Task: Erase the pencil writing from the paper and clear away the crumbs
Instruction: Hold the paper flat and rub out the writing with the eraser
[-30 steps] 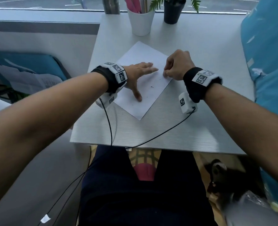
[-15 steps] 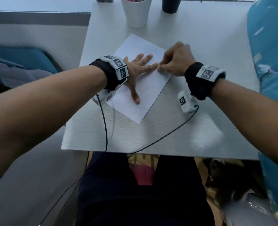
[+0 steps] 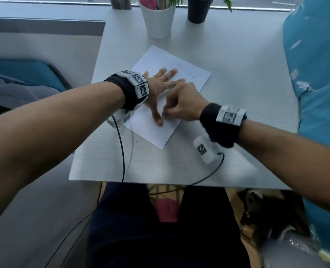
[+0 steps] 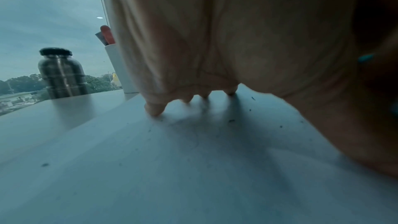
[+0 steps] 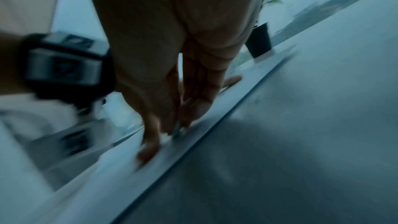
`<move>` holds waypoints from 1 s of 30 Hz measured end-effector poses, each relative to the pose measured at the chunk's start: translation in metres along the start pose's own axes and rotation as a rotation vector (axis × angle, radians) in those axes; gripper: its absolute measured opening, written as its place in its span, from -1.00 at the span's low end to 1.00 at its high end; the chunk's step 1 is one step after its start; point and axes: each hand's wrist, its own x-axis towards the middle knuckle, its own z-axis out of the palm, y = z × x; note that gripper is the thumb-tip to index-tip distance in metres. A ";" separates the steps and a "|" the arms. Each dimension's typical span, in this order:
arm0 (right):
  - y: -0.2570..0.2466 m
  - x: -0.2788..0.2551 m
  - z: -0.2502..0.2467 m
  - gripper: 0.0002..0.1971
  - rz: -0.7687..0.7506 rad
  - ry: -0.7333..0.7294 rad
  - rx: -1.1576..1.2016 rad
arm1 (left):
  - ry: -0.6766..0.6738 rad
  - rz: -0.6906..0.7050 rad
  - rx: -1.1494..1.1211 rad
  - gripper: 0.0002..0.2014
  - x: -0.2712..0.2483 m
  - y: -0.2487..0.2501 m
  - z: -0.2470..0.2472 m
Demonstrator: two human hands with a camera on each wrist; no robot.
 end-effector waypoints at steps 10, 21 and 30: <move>0.001 0.004 0.001 -0.95 -0.005 0.037 0.006 | 0.003 -0.006 0.022 0.63 -0.001 0.003 -0.001; 0.023 0.012 -0.022 -0.91 0.084 0.153 -0.021 | -0.019 -0.036 0.059 0.64 -0.005 0.009 -0.006; 0.020 0.000 -0.017 -0.92 0.059 0.098 -0.047 | -0.055 -0.081 0.153 0.60 -0.007 0.024 -0.013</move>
